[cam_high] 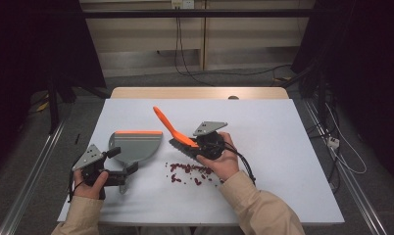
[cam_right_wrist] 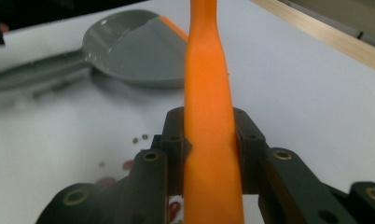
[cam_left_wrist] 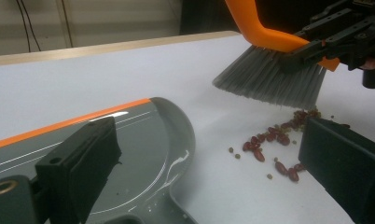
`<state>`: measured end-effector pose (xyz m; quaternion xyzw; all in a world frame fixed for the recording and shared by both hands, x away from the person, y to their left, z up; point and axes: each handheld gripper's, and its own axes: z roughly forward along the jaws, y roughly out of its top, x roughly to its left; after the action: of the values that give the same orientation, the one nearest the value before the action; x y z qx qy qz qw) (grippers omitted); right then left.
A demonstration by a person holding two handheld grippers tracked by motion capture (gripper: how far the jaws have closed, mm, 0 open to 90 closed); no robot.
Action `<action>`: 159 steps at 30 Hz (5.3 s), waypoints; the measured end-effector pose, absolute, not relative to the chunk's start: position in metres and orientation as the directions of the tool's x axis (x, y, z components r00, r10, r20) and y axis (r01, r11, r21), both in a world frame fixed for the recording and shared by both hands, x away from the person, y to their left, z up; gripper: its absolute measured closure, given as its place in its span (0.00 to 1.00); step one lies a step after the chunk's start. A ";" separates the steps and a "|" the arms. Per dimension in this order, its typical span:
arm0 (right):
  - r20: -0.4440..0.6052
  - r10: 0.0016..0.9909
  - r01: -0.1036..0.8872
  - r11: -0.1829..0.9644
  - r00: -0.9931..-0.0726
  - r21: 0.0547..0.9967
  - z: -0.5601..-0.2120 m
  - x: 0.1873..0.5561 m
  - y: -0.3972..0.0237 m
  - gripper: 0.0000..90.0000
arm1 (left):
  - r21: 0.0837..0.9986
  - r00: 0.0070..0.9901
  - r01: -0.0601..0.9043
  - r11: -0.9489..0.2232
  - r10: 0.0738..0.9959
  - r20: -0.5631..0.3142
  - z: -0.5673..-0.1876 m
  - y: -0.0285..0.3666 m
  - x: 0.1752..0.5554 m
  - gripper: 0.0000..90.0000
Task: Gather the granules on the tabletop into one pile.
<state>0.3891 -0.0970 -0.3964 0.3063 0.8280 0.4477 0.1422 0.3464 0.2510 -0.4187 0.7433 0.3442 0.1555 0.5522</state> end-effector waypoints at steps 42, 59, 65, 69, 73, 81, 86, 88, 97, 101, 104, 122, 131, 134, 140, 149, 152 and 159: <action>0.365 0.828 0.670 0.018 -0.426 0.742 -0.427 0.346 -0.023 0.79 | 0.933 0.727 0.316 -0.174 0.677 -0.120 -0.415 0.247 0.343 0.05; 0.339 0.854 0.691 0.033 -0.396 0.723 -0.429 0.351 -0.048 0.79 | 0.933 0.727 0.314 -0.176 0.676 -0.117 -0.415 0.247 0.343 0.05; 0.337 0.863 0.699 0.026 -0.377 0.715 -0.428 0.353 -0.059 0.79 | 0.933 0.729 0.314 -0.178 0.675 -0.117 -0.415 0.246 0.343 0.05; 0.368 0.849 0.700 0.003 -0.379 0.714 -0.425 0.353 -0.059 0.79 | 0.932 0.728 0.315 -0.178 0.676 -0.116 -0.415 0.246 0.344 0.05; 0.382 0.829 0.695 0.010 -0.407 0.719 -0.417 0.347 -0.051 0.79 | 0.932 0.729 0.313 -0.180 0.674 -0.115 -0.415 0.246 0.344 0.05; 0.430 0.784 0.737 0.052 -0.448 0.674 -0.426 0.340 -0.027 0.79 | 0.933 0.728 0.314 -0.177 0.675 -0.117 -0.415 0.246 0.344 0.05; 0.412 0.808 0.744 0.047 -0.421 0.667 -0.431 0.353 -0.024 0.79 | 0.934 0.728 0.312 -0.176 0.675 -0.116 -0.415 0.246 0.343 0.05; 0.424 0.814 0.757 0.030 -0.398 0.653 -0.433 0.359 -0.029 0.79 | 0.934 0.728 0.311 -0.176 0.675 -0.116 -0.415 0.247 0.343 0.05; 0.429 0.828 0.763 -0.004 -0.360 0.647 -0.436 0.358 -0.044 0.79 | 0.935 0.727 0.308 -0.178 0.677 -0.110 -0.414 0.248 0.343 0.05; 0.420 0.841 0.760 -0.015 -0.343 0.650 -0.437 0.355 -0.052 0.79 | 0.935 0.728 0.306 -0.181 0.677 -0.107 -0.414 0.247 0.343 0.05; 0.418 0.848 0.760 -0.029 -0.324 0.649 -0.437 0.353 -0.060 0.79 | 0.935 0.729 0.304 -0.181 0.677 -0.106 -0.413 0.247 0.342 0.05; 0.390 0.886 0.758 -0.069 -0.253 0.649 -0.434 0.342 -0.096 0.78 | 0.937 0.730 0.298 -0.181 0.676 -0.102 -0.412 0.245 0.341 0.05; 0.381 0.893 0.754 -0.077 -0.238 0.652 -0.434 0.339 -0.107 0.78 | 0.937 0.729 0.300 -0.181 0.676 -0.103 -0.413 0.244 0.341 0.05; 0.382 0.894 0.754 -0.082 -0.233 0.651 -0.434 0.339 -0.111 0.78 | 0.937 0.729 0.299 -0.182 0.677 -0.102 -0.413 0.244 0.341 0.05; 0.387 0.895 0.754 -0.094 -0.222 0.650 -0.434 0.336 -0.118 0.78 | 0.936 0.728 0.300 -0.185 0.678 -0.099 -0.413 0.244 0.342 0.05; 0.383 0.898 0.754 -0.094 -0.218 0.650 -0.434 0.336 -0.124 0.78 | 0.933 0.732 0.299 -0.199 0.675 -0.091 -0.414 0.243 0.342 0.05; 0.385 0.898 0.754 -0.099 -0.214 0.650 -0.434 0.335 -0.126 0.78 | 0.934 0.732 0.298 -0.198 0.675 -0.091 -0.414 0.243 0.342 0.05; 0.388 0.898 0.755 -0.106 -0.206 0.647 -0.433 0.334 -0.132 0.78 | 0.934 0.732 0.298 -0.199 0.675 -0.090 -0.414 0.243 0.342 0.05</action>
<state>0.3342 -0.1317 -0.4334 0.6239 0.6627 0.4047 0.0884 0.3417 0.2427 -0.4137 0.7546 0.3224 0.1731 0.5447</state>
